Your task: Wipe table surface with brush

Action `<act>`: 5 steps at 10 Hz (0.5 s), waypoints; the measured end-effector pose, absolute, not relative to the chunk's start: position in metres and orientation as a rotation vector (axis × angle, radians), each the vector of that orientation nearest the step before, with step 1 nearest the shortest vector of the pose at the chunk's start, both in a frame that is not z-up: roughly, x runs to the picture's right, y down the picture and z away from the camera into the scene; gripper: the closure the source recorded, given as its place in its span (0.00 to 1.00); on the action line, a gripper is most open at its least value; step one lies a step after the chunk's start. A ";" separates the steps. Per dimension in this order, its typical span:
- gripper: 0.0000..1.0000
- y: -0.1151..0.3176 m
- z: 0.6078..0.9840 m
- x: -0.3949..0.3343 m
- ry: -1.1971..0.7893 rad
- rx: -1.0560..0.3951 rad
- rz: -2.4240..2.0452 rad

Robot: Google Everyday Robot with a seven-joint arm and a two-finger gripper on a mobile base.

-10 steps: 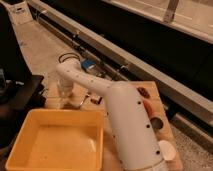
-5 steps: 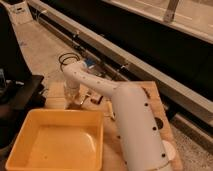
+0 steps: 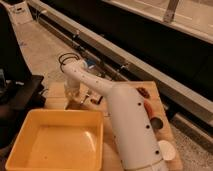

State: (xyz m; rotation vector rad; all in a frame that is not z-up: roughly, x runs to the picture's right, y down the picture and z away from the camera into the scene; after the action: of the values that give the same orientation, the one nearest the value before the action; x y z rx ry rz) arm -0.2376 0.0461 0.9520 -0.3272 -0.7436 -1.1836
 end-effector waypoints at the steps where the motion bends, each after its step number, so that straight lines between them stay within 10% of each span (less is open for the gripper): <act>1: 1.00 0.046 0.954 -0.249 -0.763 -0.318 -1.199; 5: 1.00 0.064 0.941 -0.273 -0.815 -0.292 -1.220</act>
State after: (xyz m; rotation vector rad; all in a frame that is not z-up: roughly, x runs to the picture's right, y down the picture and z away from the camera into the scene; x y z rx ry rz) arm -0.2734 0.0639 0.9407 -0.2921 -0.8146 -1.2196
